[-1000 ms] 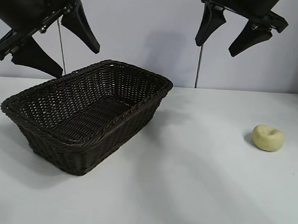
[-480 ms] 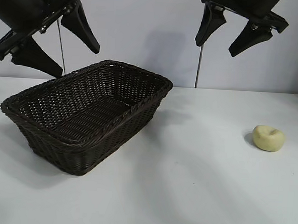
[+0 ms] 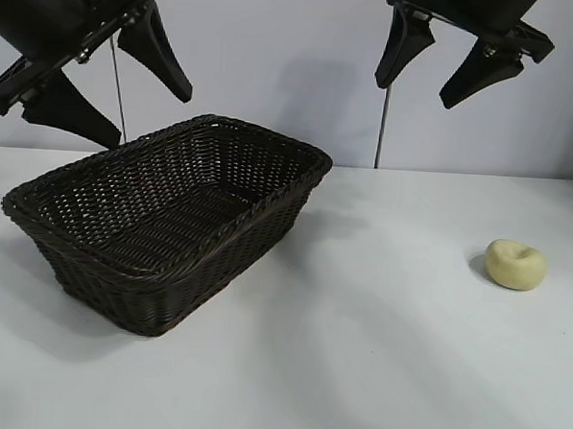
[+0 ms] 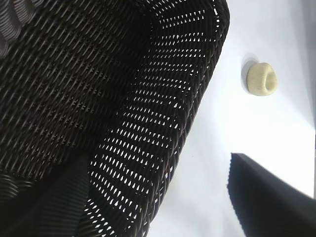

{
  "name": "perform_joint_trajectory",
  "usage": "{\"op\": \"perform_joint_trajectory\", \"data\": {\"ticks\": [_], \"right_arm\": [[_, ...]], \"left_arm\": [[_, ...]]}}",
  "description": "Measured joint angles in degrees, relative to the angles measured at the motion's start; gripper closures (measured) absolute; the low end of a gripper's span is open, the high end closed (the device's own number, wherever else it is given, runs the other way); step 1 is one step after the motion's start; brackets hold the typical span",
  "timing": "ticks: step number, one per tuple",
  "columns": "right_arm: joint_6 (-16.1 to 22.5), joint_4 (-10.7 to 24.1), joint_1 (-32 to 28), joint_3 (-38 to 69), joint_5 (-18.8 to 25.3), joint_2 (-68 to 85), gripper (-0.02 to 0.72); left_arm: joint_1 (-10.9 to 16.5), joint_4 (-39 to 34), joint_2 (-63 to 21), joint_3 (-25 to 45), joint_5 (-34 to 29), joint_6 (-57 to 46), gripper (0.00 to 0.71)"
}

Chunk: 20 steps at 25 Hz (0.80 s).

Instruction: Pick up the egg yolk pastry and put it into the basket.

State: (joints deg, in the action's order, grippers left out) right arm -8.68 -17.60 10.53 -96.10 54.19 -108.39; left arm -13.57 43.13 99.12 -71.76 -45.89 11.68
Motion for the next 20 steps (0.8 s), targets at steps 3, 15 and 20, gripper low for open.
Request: {"op": "perform_joint_trajectory", "data": {"ticks": [3,15,20], "right_arm": [[0.0,0.1,0.0,0.0,0.0,0.0,0.144],[0.0,0.2,0.0,0.0,0.1,0.0,0.144],[0.0,0.2,0.0,0.0,0.2,0.0,0.144]], "left_arm": [[0.0,0.0,-0.2,0.0,-0.5,-2.2,0.145],[-0.5,-13.3,-8.7,0.3,-5.2,-24.6,0.145],[-2.0,-20.3,-11.4,2.9,-5.8,-35.4,0.145]]}}
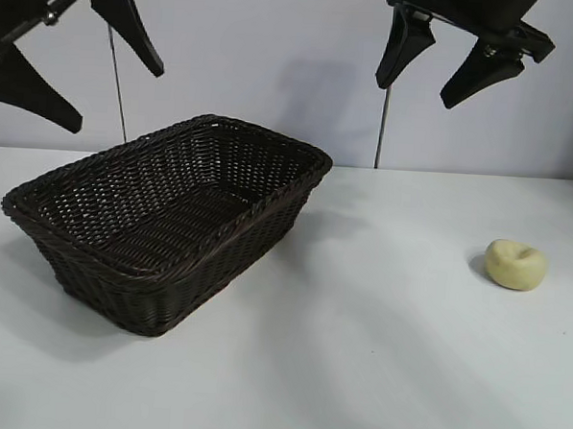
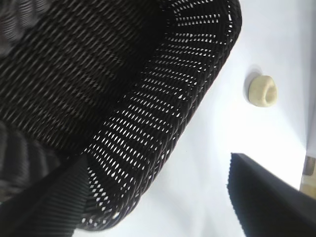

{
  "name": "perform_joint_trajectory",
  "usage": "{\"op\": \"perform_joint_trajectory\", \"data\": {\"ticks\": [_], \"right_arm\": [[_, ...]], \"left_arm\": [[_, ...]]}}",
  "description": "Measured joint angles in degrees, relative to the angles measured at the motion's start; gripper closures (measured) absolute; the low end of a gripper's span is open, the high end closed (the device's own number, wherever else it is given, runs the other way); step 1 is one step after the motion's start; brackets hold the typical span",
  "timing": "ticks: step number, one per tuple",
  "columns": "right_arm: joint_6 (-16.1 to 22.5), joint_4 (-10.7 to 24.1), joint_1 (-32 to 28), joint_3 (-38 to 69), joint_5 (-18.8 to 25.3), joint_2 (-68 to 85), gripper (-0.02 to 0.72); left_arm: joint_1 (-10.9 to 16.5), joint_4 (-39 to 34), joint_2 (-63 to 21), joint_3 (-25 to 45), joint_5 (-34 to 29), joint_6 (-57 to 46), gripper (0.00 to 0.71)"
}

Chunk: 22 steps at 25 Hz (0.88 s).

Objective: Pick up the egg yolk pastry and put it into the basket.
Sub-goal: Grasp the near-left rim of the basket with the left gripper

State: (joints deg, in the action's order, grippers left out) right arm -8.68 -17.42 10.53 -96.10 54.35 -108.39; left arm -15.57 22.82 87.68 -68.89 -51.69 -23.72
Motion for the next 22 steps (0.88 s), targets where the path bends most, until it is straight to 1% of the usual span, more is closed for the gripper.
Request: {"op": "perform_joint_trajectory", "data": {"ticks": [5,9,13,22], "right_arm": [[0.0,0.0,0.0,0.0,1.0,0.0,0.144],[0.1,0.0,0.0,0.0,1.3,0.0,0.144],[0.1,0.0,0.0,0.0,1.4,0.0,0.144],[0.1,0.0,0.0,0.0,1.7,0.0,0.144]], "left_arm": [[0.0,-5.7,-0.2,3.1,1.9,-10.6,0.145],[0.0,-8.2,-0.2,5.8,3.8,-17.7,0.145],[-0.1,-8.4,-0.2,8.5,5.9,-22.2,0.145],[-0.1,-8.4,-0.2,12.3,11.6,-28.0,0.145]]}}
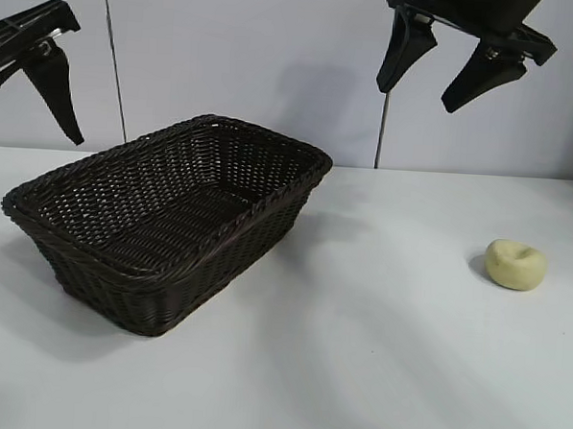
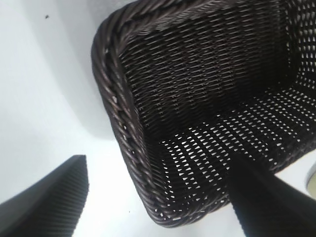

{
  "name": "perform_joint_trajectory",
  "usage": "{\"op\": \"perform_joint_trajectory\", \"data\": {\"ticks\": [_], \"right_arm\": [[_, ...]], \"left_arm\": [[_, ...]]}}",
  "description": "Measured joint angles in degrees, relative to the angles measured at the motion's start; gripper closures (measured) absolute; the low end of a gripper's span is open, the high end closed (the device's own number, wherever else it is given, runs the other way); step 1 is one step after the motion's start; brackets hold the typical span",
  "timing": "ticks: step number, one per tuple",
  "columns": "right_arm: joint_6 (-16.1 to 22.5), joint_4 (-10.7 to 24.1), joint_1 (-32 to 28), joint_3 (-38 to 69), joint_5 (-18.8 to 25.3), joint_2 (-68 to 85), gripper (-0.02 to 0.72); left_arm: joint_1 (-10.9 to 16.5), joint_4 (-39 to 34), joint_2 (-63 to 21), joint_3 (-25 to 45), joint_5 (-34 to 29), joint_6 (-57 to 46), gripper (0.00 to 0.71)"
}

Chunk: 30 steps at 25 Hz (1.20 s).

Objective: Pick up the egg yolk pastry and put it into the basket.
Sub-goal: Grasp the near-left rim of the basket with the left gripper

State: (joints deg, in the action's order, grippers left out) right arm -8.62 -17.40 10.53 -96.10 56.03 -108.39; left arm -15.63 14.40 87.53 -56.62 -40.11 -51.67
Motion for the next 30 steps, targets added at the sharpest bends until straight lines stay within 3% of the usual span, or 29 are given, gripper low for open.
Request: {"op": "perform_joint_trajectory", "data": {"ticks": [22,30], "right_arm": [[0.0,0.0,0.0,0.0,-0.1,0.0,0.144],[0.0,0.0,0.0,0.0,-0.2,0.0,0.144]], "left_arm": [[0.0,0.0,15.9,0.2,9.9,0.7,0.15],[0.0,0.0,15.9,0.2,10.8,0.7,0.387]]}}
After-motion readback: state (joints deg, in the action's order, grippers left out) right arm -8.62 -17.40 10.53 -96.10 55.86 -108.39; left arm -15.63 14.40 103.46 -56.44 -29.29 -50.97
